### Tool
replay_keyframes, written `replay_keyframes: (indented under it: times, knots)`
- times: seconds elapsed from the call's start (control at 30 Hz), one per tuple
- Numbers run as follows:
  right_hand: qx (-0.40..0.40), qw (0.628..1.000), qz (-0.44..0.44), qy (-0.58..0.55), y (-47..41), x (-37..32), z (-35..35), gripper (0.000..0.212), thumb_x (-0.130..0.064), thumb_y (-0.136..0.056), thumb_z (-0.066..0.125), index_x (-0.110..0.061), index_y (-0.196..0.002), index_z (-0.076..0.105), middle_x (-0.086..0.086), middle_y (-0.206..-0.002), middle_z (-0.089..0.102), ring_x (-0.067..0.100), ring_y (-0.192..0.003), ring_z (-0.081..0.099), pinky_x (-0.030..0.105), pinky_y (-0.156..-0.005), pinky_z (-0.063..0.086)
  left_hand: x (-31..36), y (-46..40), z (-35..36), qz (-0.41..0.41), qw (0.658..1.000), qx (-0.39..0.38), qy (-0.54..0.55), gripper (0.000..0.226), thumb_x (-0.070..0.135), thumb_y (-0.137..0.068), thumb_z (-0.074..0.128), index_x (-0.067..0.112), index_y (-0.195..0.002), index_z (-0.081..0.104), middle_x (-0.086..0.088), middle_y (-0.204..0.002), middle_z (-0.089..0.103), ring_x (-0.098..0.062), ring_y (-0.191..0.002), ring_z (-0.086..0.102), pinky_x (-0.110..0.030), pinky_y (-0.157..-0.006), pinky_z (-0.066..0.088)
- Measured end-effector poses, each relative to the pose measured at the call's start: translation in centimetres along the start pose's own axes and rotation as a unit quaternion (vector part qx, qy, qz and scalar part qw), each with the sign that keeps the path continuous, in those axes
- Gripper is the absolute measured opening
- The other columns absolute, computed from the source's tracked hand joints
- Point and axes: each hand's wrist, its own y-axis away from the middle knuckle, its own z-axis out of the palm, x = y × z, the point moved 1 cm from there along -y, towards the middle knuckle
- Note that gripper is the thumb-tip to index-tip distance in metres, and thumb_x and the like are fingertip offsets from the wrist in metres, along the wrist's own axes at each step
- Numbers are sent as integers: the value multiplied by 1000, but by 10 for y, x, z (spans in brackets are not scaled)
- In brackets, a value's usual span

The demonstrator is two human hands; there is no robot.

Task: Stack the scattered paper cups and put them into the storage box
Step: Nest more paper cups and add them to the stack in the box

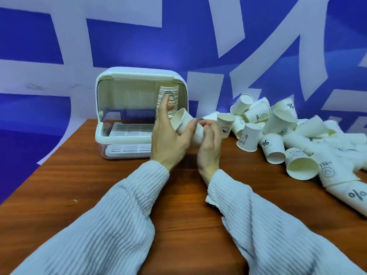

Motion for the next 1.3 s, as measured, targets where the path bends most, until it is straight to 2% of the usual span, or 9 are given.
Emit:
replay_keyframes:
  times: [0.1,0.2,0.3,0.37,0.6,0.73,0.93,1.13,1.3]
  knots:
    - [55,992,-27,107,-21,2,-11,22,-29,-99,46,-18,-103,64,-8,-101,68,5,-97,61,26,-88,47,1,0,-2,23,999,21,-10,84,44,-85,78,18,-153,37,1,-140,51,-10,-131,47,-18,-110,34]
    - [7,940,-10,341,-57,25,-34,40,-20,-94,54,-23,-134,59,-2,-145,54,21,-130,53,46,-108,45,-2,4,3,41,998,4,-45,77,47,-83,80,13,-145,49,-3,-138,53,-14,-129,49,-15,-109,33]
    - [-88,870,32,485,-81,48,-54,60,-18,-100,49,-24,-158,36,2,-168,26,31,-142,45,52,-104,45,-6,6,6,55,996,-21,-64,71,51,-83,78,13,-139,57,-2,-133,58,-15,-124,53,-22,-107,39]
    - [-102,844,6,527,-91,61,-67,53,-18,-102,48,-20,-154,40,11,-159,37,39,-130,53,52,-95,49,-7,4,4,56,996,-25,-71,72,58,-83,74,16,-139,56,1,-132,57,-13,-122,53,-23,-103,40]
    - [67,928,-99,352,-88,24,-69,20,-18,-97,56,-14,-111,70,5,-111,63,23,-101,61,27,-83,42,-4,-21,-24,16,997,59,-39,78,70,-86,57,13,-139,56,5,-125,51,-3,-114,46,5,-91,26]
    - [8,974,-150,170,-74,-24,-37,17,-18,-96,62,-18,-110,72,-7,-103,70,15,-98,65,27,-86,51,-6,-35,-41,-35,992,120,18,70,62,-91,60,14,-141,54,5,-129,48,-8,-121,49,4,-89,31]
    - [-139,946,-212,201,-57,-44,11,18,-23,-94,68,-26,-108,79,-18,-93,69,19,-93,60,34,-87,48,-11,-44,-56,-64,981,179,47,66,61,-93,62,16,-142,52,6,-134,48,-8,-124,50,4,-87,34]
    - [-250,861,-197,397,-56,-34,31,24,-39,-103,59,-42,-120,75,-20,-99,67,18,-111,48,33,-92,24,-16,-44,-57,-70,980,181,31,66,59,-94,62,14,-142,54,4,-136,46,-6,-121,47,1,-91,34]
    - [-326,814,-184,444,-33,-6,33,44,-47,-102,49,-29,-138,65,-6,-131,67,22,-131,43,46,-114,30,-22,-50,-62,-81,979,184,25,72,62,-93,61,15,-146,51,2,-141,46,-2,-121,46,4,-87,33]
